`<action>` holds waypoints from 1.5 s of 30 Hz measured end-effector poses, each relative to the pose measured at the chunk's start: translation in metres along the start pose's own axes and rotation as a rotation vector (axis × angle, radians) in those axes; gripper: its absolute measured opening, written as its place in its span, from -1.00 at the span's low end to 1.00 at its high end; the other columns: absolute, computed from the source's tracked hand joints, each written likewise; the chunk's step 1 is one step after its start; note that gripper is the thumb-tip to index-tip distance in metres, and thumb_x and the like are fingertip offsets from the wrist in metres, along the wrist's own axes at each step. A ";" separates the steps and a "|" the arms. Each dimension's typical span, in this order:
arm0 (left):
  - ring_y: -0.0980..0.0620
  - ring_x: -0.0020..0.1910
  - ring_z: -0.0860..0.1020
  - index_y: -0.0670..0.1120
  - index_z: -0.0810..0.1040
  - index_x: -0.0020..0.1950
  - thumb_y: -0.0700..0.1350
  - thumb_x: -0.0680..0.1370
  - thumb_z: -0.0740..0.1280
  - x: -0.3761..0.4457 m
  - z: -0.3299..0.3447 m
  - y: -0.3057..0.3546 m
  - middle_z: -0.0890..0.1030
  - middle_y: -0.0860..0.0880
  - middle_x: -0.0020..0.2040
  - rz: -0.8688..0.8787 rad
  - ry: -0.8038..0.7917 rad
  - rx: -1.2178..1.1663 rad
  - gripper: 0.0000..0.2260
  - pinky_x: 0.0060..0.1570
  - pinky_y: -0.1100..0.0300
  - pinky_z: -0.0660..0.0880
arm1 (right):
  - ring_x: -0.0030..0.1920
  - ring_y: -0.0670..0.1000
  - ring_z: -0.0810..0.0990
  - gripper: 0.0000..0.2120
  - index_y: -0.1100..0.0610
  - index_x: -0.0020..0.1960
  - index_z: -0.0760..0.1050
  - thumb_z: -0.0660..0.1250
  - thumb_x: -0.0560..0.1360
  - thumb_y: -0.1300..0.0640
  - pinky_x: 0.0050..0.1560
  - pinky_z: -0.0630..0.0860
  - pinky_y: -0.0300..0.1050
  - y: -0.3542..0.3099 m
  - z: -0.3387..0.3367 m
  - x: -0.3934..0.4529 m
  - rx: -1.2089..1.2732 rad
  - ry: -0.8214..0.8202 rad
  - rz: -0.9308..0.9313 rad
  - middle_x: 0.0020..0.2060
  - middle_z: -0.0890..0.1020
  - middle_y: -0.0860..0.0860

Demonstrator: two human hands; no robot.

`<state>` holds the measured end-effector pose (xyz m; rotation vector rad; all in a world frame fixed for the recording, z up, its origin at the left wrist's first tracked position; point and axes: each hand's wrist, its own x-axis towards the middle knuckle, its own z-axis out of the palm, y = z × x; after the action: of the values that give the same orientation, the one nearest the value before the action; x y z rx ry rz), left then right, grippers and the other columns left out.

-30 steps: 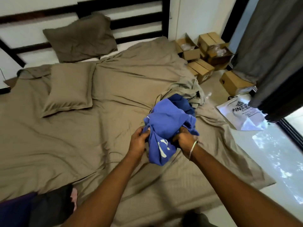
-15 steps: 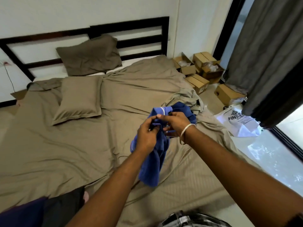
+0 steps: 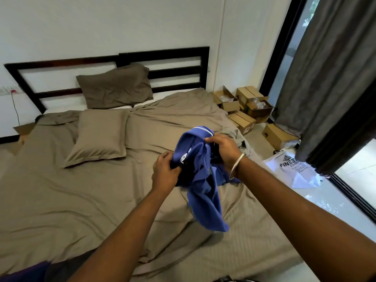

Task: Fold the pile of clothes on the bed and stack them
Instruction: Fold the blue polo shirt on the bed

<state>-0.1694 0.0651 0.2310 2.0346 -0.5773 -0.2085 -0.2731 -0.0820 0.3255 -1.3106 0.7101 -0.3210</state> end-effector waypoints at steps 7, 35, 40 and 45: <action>-0.03 -0.29 0.55 0.02 0.56 -0.20 -0.07 0.34 0.27 0.023 -0.020 0.039 0.56 0.09 -0.37 0.194 0.066 0.083 -0.90 -0.30 0.11 0.43 | -0.18 0.16 0.57 -0.76 0.15 0.11 0.51 0.31 0.45 0.27 -0.14 0.54 0.11 -0.001 -0.033 0.030 -0.498 0.152 -0.122 -0.18 0.60 0.17; 0.32 -0.22 0.57 0.07 0.65 -0.06 -0.02 0.57 0.40 0.094 -0.108 0.140 0.66 0.24 -0.23 0.267 -0.224 0.293 -0.95 -0.14 0.37 0.48 | -0.16 0.13 0.60 -0.94 0.16 -0.14 0.56 0.41 0.41 0.21 -0.11 0.52 0.03 -0.133 -0.046 0.114 -0.808 -0.051 -0.827 -0.22 0.65 0.11; 0.21 -0.11 0.61 0.11 0.64 -0.04 0.26 0.56 0.22 0.097 -0.111 0.157 0.68 0.16 -0.14 0.194 -0.248 -0.123 -0.69 -0.02 0.27 0.53 | -0.17 0.07 0.51 -0.74 0.14 -0.11 0.45 0.47 0.30 0.12 -0.11 0.48 0.00 -0.178 -0.051 0.112 -0.838 -0.267 -0.694 -0.21 0.54 0.08; -0.22 0.08 0.57 -0.35 0.48 0.18 0.18 0.21 0.55 0.104 -0.134 0.169 0.60 -0.29 0.09 0.158 -0.375 -0.078 -0.23 0.16 -0.16 0.46 | -0.06 0.09 0.57 -0.88 0.17 0.05 0.61 0.35 0.53 0.25 -0.12 0.50 -0.13 -0.216 -0.076 0.108 -1.083 -0.158 -0.883 -0.11 0.62 0.07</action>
<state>-0.0817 0.0485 0.4531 1.8740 -0.9429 -0.5163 -0.2034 -0.2583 0.4934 -2.6377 0.0670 -0.5565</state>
